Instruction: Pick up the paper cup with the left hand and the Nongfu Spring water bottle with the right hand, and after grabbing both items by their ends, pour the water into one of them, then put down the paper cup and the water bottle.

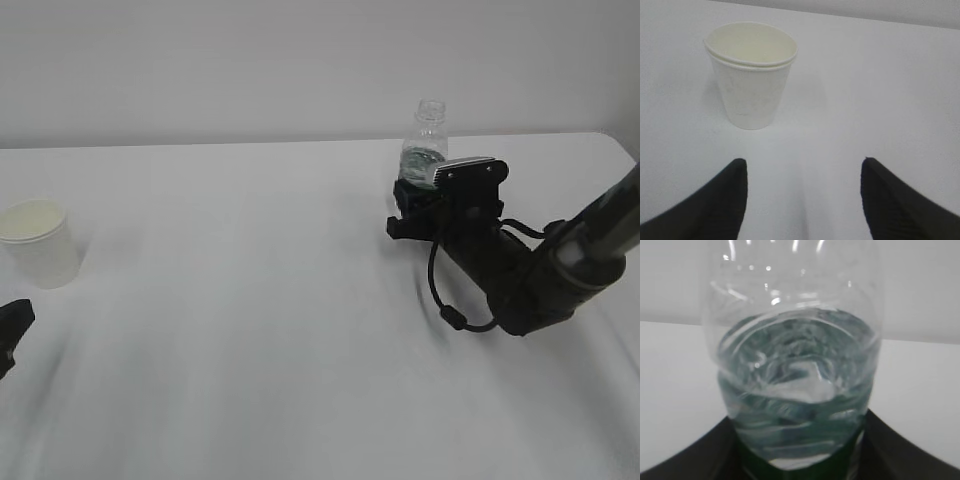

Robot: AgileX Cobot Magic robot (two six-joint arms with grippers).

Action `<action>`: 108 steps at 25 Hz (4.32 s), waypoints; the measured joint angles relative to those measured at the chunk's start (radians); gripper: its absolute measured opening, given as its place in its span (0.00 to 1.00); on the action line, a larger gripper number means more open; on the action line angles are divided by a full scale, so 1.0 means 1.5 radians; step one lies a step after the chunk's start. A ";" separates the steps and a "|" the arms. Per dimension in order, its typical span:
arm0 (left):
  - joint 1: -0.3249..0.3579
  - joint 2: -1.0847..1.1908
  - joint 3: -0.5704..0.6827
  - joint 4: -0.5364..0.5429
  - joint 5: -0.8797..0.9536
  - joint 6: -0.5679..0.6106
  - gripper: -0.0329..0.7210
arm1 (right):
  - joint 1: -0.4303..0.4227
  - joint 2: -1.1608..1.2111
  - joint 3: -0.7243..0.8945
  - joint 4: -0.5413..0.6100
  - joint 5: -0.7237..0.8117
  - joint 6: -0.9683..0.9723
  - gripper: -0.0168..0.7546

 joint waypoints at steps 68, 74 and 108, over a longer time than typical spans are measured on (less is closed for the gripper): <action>0.000 0.009 -0.026 -0.006 0.000 0.007 0.90 | 0.000 -0.368 0.469 -0.101 -0.016 0.036 0.49; 0.000 0.064 -0.053 -0.008 0.000 0.007 0.89 | 0.000 -0.368 0.483 -0.105 -0.016 0.042 0.49; 0.000 0.184 -0.210 -0.094 0.000 0.086 0.85 | 0.000 -0.369 0.484 -0.137 -0.016 0.070 0.48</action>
